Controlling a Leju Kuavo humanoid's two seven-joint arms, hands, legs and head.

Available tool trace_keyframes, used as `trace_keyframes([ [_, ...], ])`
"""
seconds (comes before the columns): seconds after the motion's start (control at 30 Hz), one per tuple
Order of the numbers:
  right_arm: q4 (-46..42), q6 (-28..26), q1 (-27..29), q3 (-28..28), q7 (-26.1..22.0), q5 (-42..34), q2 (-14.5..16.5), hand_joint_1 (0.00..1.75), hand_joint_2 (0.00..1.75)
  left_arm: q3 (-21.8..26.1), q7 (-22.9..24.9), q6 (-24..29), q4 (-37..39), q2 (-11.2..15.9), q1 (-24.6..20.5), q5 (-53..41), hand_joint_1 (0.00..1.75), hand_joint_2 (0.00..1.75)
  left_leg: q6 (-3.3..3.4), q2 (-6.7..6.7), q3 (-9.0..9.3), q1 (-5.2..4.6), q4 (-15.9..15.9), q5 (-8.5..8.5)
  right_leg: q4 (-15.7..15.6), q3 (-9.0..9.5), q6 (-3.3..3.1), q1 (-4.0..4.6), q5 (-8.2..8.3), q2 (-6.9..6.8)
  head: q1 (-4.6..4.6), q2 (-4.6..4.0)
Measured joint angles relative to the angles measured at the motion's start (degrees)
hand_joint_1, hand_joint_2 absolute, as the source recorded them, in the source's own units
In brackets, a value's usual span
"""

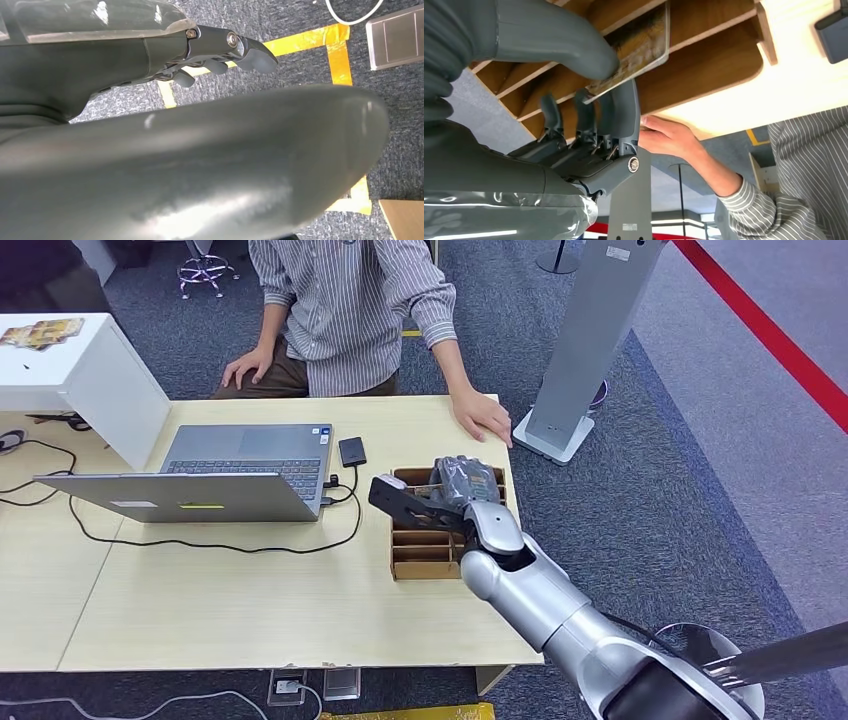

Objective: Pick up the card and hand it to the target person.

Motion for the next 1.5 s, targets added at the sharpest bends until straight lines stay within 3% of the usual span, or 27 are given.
trace_keyframes([
  [0.13, -0.07, -0.05, -0.09, 0.00, 0.01, -0.05, 0.13, 1.75, 1.75, 0.00, 0.00, 0.06, -0.01, 0.01, 0.00, 0.00, 0.00, 0.00, 0.00, 0.00, 0.00, 0.00, 0.00, 0.00, 0.00, 0.00, 0.00, 0.00, 0.00, 0.00, 0.03, -0.01],
  [0.27, -0.08, -0.02, -0.09, 0.00, 0.03, -0.42, 0.34, 1.75, 1.75, 0.00, -0.05, 0.06, -0.01, 0.02, 0.00, 0.00, 0.00, 1.75, 0.00, 0.00, 0.00, 0.00, 0.00, 0.00, 0.00, 0.00, 0.00, 0.00, 0.00, 0.00, 0.04, 0.00],
  [0.83, -3.04, 0.37, -0.05, -0.43, 0.28, -2.24, 0.13, 1.75, 1.75, 0.00, -0.41, 0.79, 0.01, 0.02, 0.03, 0.88, 0.00, 1.75, 0.00, 0.01, 0.01, 0.00, 0.00, 0.00, 0.00, -0.01, 0.00, 0.00, 0.00, 0.01, 0.02, 0.00],
  [1.3, -28.19, 5.51, 2.13, -4.87, 4.23, -6.77, -6.35, 1.75, 1.75, 0.00, -0.41, 0.91, 0.01, 0.28, 0.18, 1.36, 0.00, 1.75, 0.00, 0.01, 0.03, 0.00, 0.01, 0.00, -0.01, -0.03, 0.00, 0.00, 0.00, 0.02, 0.01, -0.01],
  [1.4, -31.91, 4.19, 2.66, -5.68, 2.92, -6.67, -7.42, 1.75, 1.75, 0.00, -0.42, 0.80, 0.01, 0.28, 0.18, 1.34, 0.00, 1.75, 0.00, 0.02, 0.02, 0.00, 0.01, 0.00, -0.01, -0.02, 0.00, 0.00, 0.00, 0.02, 0.01, 0.00],
  [1.5, -33.32, -0.41, 2.90, -6.40, -1.56, -6.24, -7.97, 1.75, 1.75, 0.00, -0.58, 0.51, 0.01, 0.28, 0.17, 1.05, 0.00, 1.75, 0.00, 0.02, 0.02, 0.00, 0.01, 0.00, -0.01, -0.02, 0.00, 0.00, 0.00, 0.02, -0.01, -0.01],
])
